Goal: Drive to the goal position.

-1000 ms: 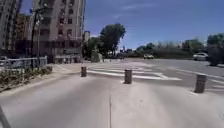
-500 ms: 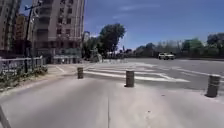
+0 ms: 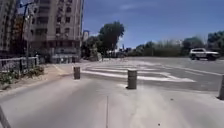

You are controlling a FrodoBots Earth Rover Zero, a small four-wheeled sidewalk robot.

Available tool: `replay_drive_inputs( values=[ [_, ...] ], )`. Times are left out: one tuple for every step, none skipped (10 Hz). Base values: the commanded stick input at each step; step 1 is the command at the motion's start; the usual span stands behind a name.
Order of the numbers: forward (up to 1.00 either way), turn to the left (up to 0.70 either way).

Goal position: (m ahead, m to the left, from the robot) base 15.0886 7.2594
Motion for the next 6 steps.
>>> replay_drive_inputs(
  values=[
    [0.45, 0.06],
    [0.45, 0.27],
    [0.45, 0.27],
    [0.45, 0.27],
    [0.45, 0.14],
    [0.45, 0.00]
  ],
)
